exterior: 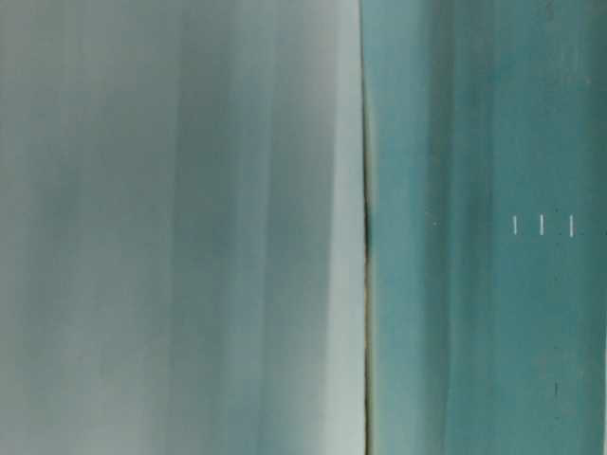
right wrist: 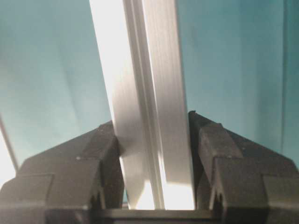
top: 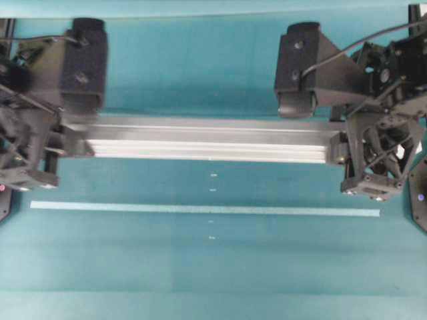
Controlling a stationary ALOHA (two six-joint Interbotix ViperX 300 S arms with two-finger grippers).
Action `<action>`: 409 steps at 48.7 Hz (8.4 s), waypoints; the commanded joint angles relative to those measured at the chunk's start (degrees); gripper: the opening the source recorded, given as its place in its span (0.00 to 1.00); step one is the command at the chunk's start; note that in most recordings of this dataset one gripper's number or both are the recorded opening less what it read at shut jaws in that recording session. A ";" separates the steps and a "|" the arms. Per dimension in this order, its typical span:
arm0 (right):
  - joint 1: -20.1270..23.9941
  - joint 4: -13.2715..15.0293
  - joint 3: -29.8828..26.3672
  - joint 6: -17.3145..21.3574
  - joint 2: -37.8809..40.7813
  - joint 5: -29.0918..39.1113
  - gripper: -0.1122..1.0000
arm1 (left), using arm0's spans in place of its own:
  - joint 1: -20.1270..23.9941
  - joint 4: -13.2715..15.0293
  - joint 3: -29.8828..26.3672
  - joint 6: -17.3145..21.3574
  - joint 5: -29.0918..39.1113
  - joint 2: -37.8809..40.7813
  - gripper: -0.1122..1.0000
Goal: Lift the metal rail with both hands and move it towards you.
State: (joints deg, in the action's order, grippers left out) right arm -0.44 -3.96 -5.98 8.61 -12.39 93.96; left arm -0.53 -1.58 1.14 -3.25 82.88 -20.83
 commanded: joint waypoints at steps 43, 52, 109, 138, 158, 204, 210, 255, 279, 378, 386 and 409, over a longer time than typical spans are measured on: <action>-0.88 1.14 1.76 2.02 -0.26 -0.44 0.44 | -0.09 -0.09 -0.70 -0.88 -0.18 0.26 0.36; -1.05 1.58 10.72 1.93 -0.53 -5.62 0.44 | 0.09 -0.09 6.77 -0.97 -3.60 0.53 0.36; -0.70 3.52 42.36 -2.29 8.79 -48.52 0.44 | 0.88 -0.18 40.08 -1.14 -46.49 9.84 0.36; 2.02 2.99 47.46 -1.76 12.04 -58.80 0.43 | -0.18 -0.09 43.51 -1.32 -55.02 15.64 0.36; 2.64 2.64 47.37 -1.85 13.45 -59.15 0.44 | -0.62 -0.09 44.21 -3.87 -56.25 16.70 0.36; 1.41 2.46 48.16 -1.67 14.50 -60.73 0.44 | -0.62 -0.09 45.35 -3.87 -61.17 17.84 0.36; 1.41 2.55 48.16 -1.58 14.50 -60.82 0.44 | -0.62 -0.09 45.53 -3.96 -61.17 17.93 0.40; 0.97 2.64 46.58 0.26 9.67 -59.50 1.00 | -0.88 -0.09 44.03 -3.43 -56.95 13.36 0.88; -1.05 2.99 46.23 0.09 -8.35 -59.33 1.00 | -0.88 -0.09 44.47 -3.08 -50.01 -7.38 0.88; -1.32 2.99 58.71 0.18 -47.55 -74.53 1.00 | -0.70 -0.09 48.87 -3.25 -63.37 -37.79 0.87; -1.32 2.99 58.71 0.26 -47.55 -74.97 0.99 | -0.70 -0.09 48.96 -3.08 -63.37 -37.88 0.87; -1.32 2.90 58.71 0.26 -47.55 -75.41 0.99 | -0.70 -0.09 48.96 -3.08 -63.46 -37.88 0.87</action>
State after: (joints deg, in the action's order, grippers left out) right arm -1.67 -1.05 53.26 8.79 -60.12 19.16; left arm -1.32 -1.67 50.71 -6.42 19.95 -58.89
